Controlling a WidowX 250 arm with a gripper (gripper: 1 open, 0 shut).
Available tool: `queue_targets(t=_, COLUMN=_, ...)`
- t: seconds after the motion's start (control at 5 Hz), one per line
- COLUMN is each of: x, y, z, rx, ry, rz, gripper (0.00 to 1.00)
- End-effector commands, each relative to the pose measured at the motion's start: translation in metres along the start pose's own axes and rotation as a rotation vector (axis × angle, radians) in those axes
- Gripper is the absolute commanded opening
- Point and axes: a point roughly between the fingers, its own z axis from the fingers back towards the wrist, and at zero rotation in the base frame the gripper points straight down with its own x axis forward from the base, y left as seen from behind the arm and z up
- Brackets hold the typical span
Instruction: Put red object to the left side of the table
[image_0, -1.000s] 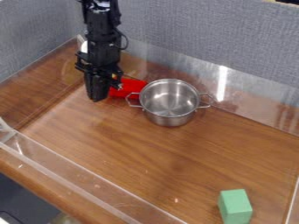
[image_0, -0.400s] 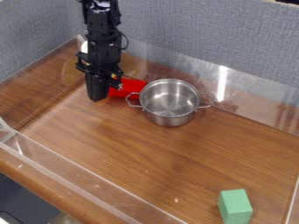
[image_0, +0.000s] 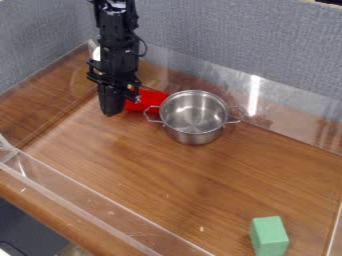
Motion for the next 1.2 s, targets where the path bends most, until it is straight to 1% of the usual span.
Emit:
queue_targets(t=0.0, x=0.002, y=0.0087, z=0.038, rx=0.056, ry=-0.101, rz=0.009, gripper=0.0)
queue_targets(t=0.6, x=0.0023, y=0.0129, z=0.0411, rx=0.054, ry=-0.11, rz=0.012, gripper=0.0)
queue_targets(t=1.0, x=-0.0009, y=0.0148, z=0.0475, rx=0.054, ry=-0.122, rz=0.012, gripper=0.0)
